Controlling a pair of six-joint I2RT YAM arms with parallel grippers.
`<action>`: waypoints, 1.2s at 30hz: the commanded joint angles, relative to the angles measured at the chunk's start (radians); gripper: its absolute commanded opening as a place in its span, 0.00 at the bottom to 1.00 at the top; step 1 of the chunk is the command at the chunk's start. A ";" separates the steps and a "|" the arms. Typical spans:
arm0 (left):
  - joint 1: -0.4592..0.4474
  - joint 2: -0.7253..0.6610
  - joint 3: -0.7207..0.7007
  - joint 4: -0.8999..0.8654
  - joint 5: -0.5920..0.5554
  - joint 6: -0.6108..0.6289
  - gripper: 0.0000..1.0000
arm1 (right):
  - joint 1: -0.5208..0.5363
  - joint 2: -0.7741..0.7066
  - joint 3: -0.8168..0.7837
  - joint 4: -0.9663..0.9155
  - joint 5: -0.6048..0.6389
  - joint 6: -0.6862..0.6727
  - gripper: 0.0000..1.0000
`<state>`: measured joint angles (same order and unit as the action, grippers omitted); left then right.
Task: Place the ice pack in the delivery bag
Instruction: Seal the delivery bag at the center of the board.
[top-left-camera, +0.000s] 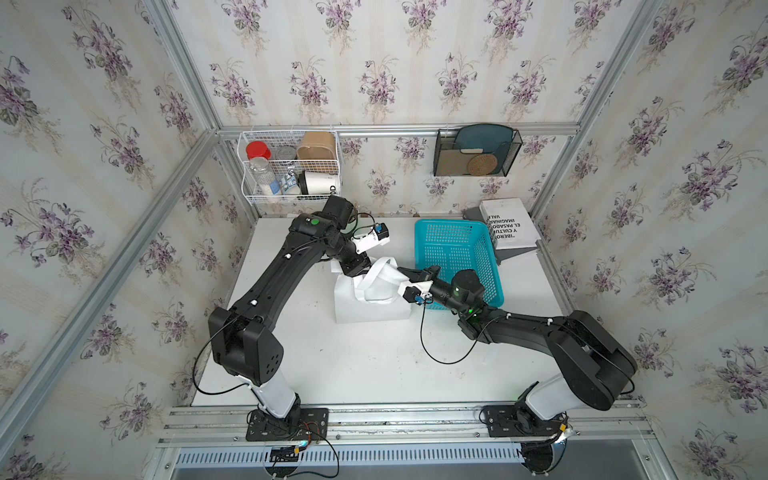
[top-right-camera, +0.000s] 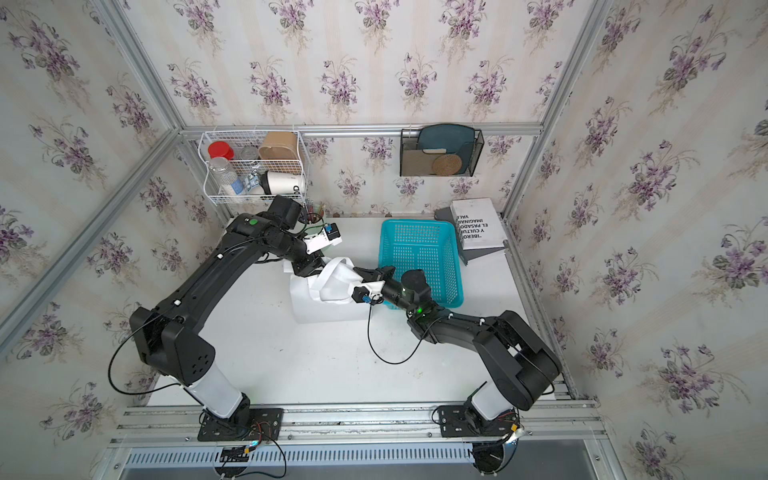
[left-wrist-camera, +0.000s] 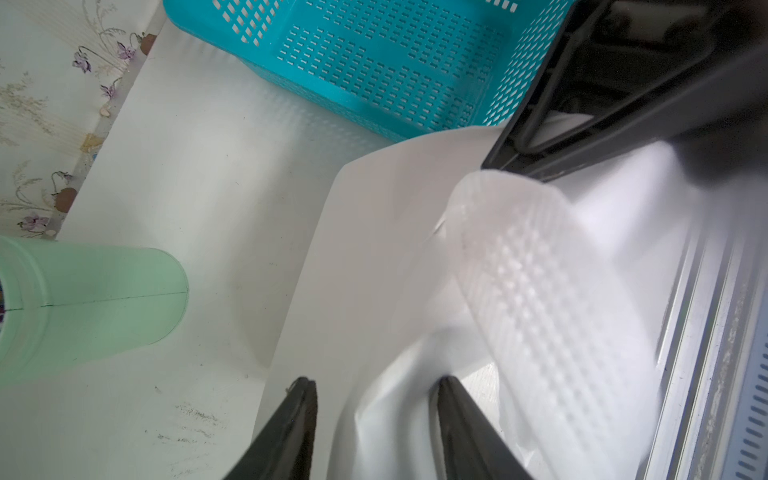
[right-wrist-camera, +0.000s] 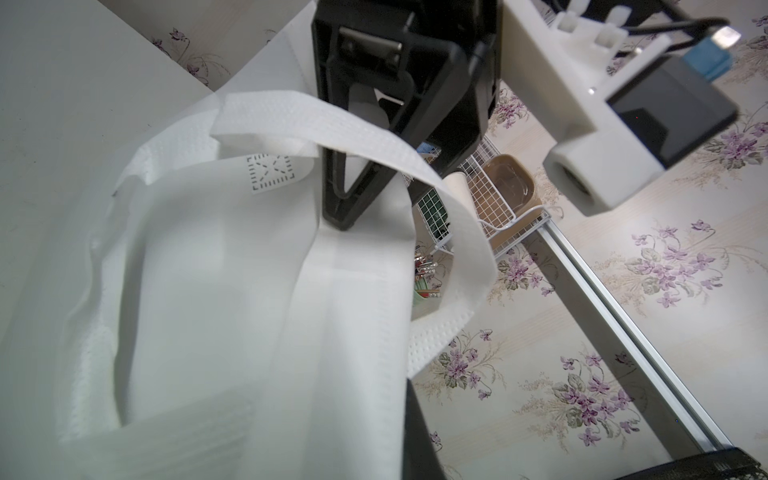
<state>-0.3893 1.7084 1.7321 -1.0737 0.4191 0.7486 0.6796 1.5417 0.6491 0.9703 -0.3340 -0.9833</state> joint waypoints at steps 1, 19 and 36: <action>0.000 0.011 0.014 -0.010 0.021 -0.015 0.51 | 0.001 -0.002 -0.007 -0.082 -0.019 0.006 0.00; 0.001 0.049 0.012 -0.010 0.020 -0.145 0.33 | -0.007 -0.015 0.014 -0.111 -0.134 0.167 0.00; 0.004 0.054 -0.013 -0.014 0.015 -0.145 0.09 | -0.108 -0.182 -0.033 -0.245 -0.068 0.447 0.56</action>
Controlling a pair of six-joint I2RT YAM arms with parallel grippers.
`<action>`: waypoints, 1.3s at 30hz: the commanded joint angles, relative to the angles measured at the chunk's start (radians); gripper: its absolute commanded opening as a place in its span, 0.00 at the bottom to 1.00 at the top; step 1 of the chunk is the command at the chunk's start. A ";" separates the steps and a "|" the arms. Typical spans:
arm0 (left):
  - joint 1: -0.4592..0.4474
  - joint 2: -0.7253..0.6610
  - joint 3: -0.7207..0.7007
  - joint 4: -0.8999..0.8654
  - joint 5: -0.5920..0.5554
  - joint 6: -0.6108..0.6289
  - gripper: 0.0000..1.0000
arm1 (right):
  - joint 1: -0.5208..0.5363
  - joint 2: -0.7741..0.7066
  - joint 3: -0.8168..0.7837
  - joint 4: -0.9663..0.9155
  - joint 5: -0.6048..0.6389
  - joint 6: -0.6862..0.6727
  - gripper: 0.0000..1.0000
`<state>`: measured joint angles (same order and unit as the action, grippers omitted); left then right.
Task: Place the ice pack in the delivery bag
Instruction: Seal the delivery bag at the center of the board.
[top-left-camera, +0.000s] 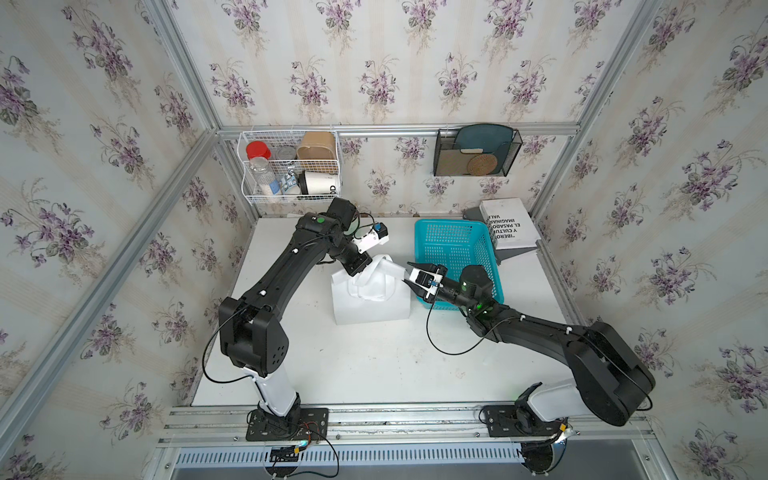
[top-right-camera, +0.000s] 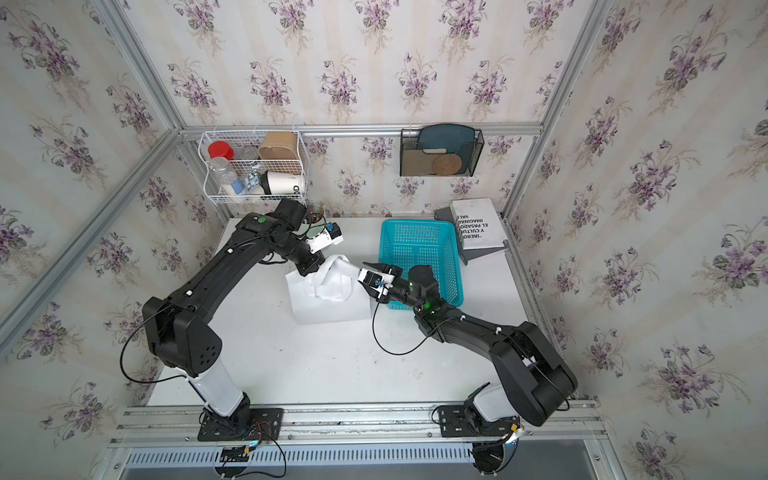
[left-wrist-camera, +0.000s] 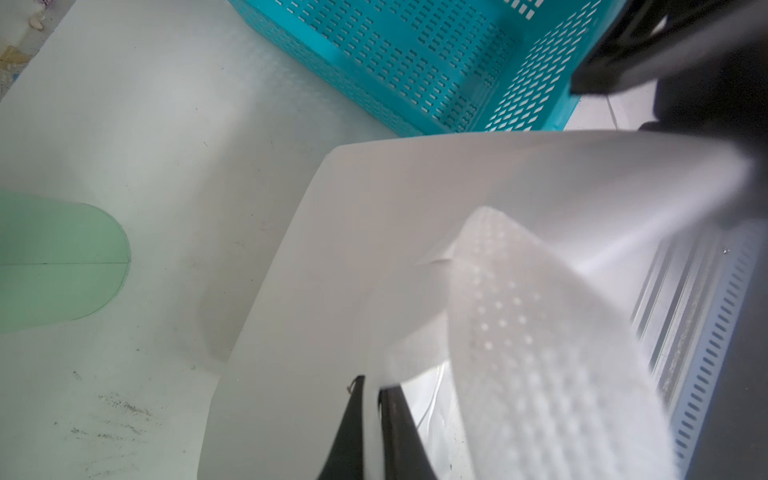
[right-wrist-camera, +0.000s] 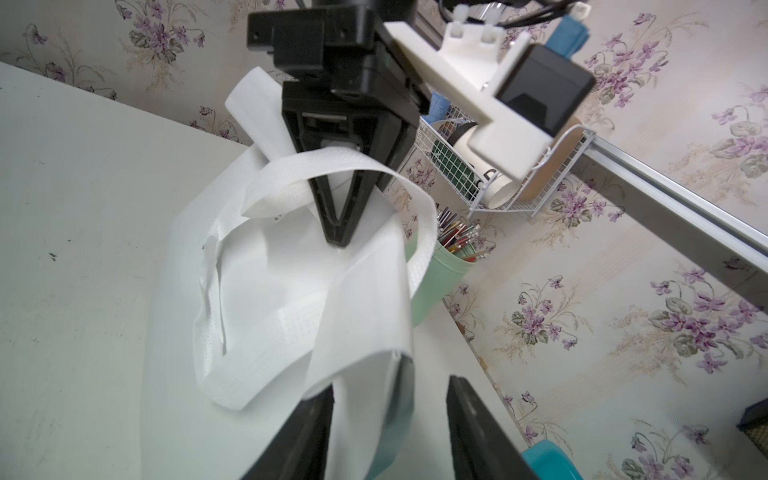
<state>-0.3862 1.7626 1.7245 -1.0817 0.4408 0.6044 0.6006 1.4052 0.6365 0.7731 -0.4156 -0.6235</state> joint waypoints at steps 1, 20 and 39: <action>0.001 -0.001 -0.008 -0.007 -0.003 -0.001 0.08 | -0.046 -0.088 -0.032 -0.064 -0.008 0.121 0.59; 0.007 -0.030 -0.020 -0.024 0.105 0.037 0.00 | 0.061 0.104 0.379 -0.500 -0.126 0.349 0.73; 0.019 -0.051 -0.044 -0.036 0.168 0.083 0.00 | 0.051 0.196 0.480 -0.590 -0.202 0.311 0.17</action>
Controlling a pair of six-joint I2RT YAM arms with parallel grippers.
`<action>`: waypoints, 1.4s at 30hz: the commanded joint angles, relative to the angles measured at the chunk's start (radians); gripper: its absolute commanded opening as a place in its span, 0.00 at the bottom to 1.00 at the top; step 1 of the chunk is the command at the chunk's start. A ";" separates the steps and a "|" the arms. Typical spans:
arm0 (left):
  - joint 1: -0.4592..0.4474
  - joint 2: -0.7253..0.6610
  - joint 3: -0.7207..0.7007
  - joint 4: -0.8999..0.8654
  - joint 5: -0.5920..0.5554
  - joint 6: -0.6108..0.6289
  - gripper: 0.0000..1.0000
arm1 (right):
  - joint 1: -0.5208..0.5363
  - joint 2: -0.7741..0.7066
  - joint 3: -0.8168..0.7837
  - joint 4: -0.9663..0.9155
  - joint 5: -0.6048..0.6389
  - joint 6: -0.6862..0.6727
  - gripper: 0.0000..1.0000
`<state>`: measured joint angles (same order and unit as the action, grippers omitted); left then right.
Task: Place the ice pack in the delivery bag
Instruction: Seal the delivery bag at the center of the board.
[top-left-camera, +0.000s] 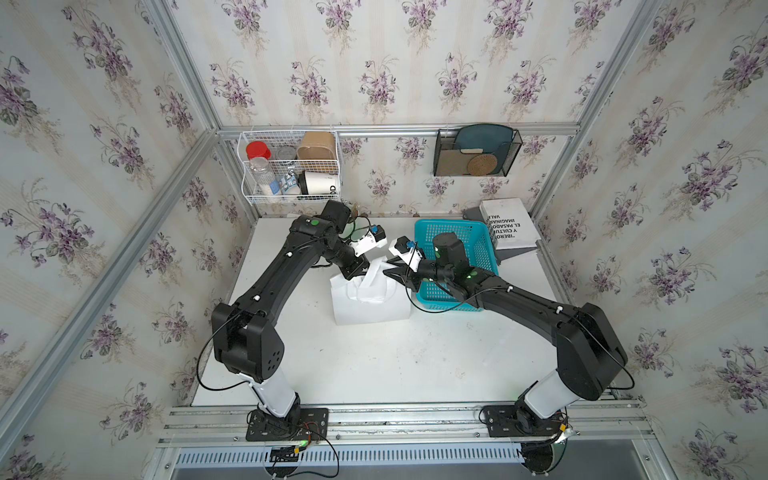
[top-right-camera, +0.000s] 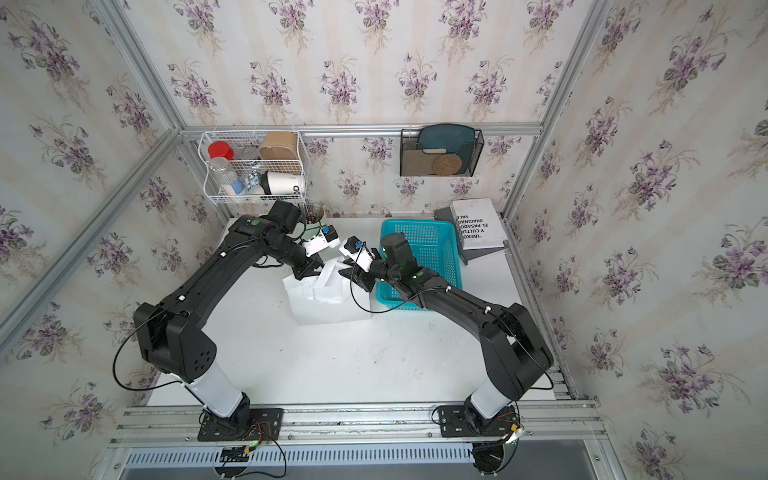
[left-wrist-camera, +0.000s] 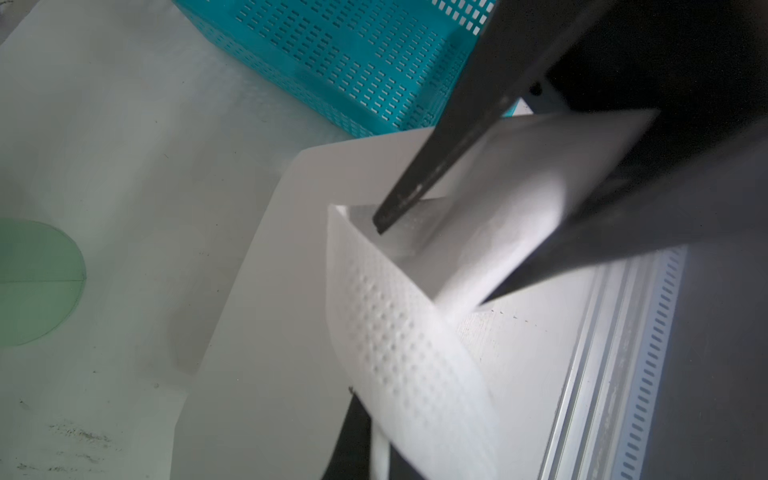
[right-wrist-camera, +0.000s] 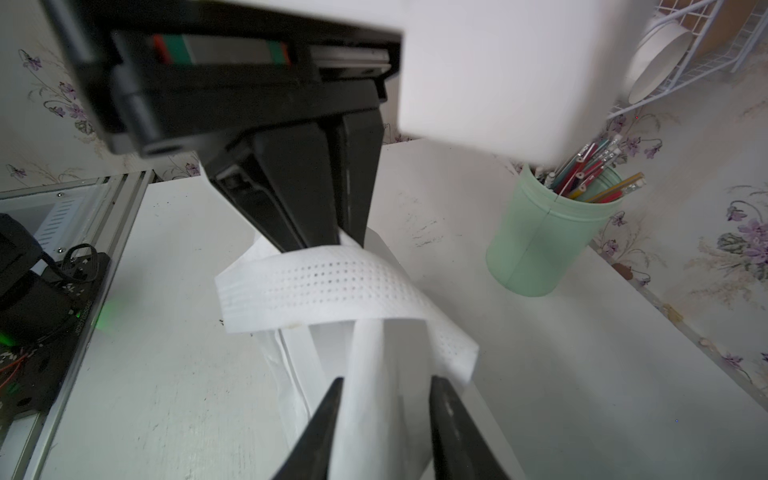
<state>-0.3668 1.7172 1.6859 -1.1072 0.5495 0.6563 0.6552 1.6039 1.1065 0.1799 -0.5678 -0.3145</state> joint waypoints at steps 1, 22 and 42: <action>0.001 -0.006 -0.009 -0.016 0.058 0.041 0.00 | -0.012 -0.005 0.009 0.003 -0.077 0.005 0.07; 0.112 -0.184 -0.012 0.070 0.194 0.080 0.65 | -0.175 -0.008 -0.080 0.127 -0.415 0.070 0.00; 0.132 -0.169 -0.165 0.151 0.126 0.137 0.62 | -0.164 0.004 -0.093 0.173 -0.396 0.079 0.00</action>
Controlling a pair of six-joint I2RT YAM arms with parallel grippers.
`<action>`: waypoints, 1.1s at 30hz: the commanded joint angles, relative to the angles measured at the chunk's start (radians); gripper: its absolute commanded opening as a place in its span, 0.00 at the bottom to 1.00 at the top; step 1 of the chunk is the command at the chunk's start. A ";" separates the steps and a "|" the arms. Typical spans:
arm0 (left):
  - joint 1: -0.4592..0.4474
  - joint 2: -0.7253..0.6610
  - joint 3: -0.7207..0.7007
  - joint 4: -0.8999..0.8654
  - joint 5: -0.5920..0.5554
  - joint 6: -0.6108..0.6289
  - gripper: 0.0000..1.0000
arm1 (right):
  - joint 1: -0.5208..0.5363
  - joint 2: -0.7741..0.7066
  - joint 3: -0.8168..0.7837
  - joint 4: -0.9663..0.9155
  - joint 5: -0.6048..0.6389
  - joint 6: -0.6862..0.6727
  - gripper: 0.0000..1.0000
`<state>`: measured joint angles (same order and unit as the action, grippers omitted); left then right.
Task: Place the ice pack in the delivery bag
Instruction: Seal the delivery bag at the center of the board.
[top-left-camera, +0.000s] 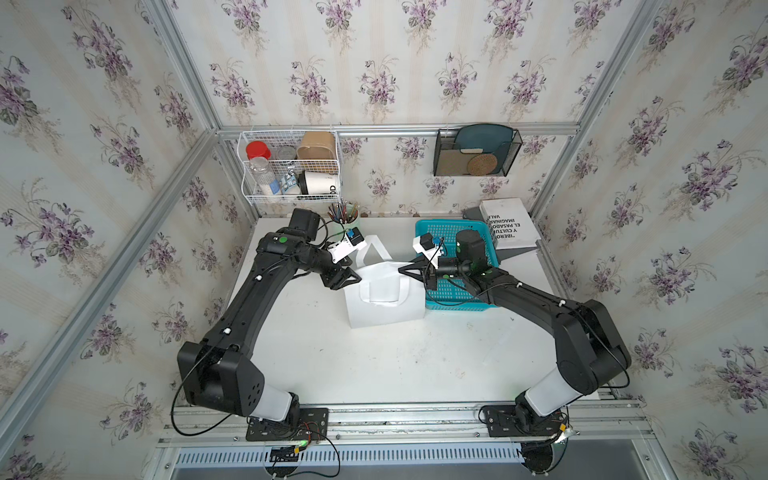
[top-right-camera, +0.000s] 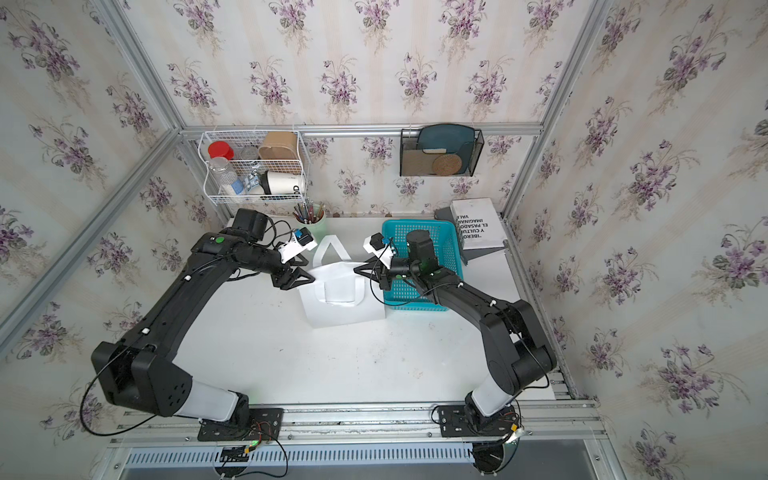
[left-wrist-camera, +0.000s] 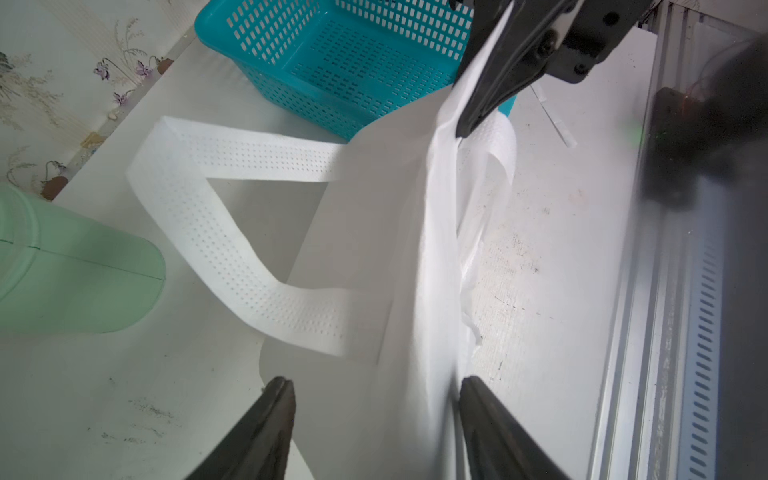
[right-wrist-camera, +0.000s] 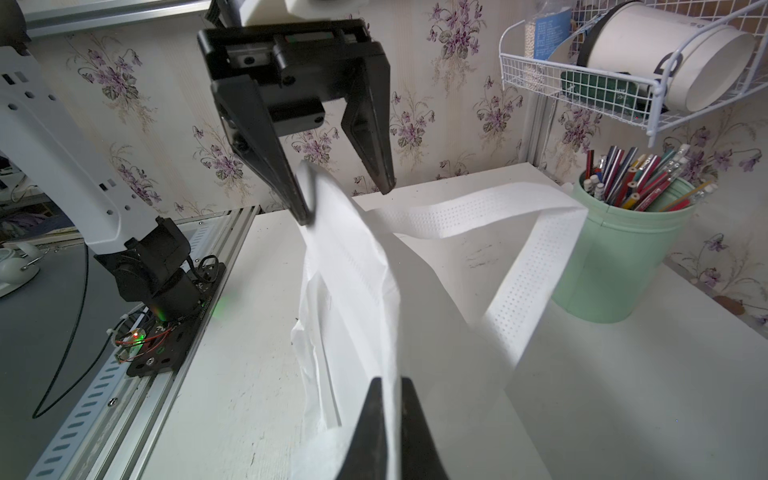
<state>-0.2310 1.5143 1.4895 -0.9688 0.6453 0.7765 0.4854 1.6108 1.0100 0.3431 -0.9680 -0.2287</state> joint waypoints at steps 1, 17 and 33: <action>-0.006 0.048 0.040 0.004 0.063 0.026 0.60 | 0.007 -0.002 0.005 0.009 0.007 -0.007 0.00; 0.097 0.051 0.012 -0.127 0.233 0.212 0.12 | -0.009 0.007 0.008 -0.031 -0.001 -0.039 0.00; 0.062 0.083 -0.010 -0.084 0.103 0.201 0.00 | 0.007 0.029 0.021 -0.058 0.031 -0.065 0.00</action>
<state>-0.1722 1.5982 1.4696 -1.0618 0.7975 0.9771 0.4946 1.6379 1.0332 0.3180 -0.9550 -0.2718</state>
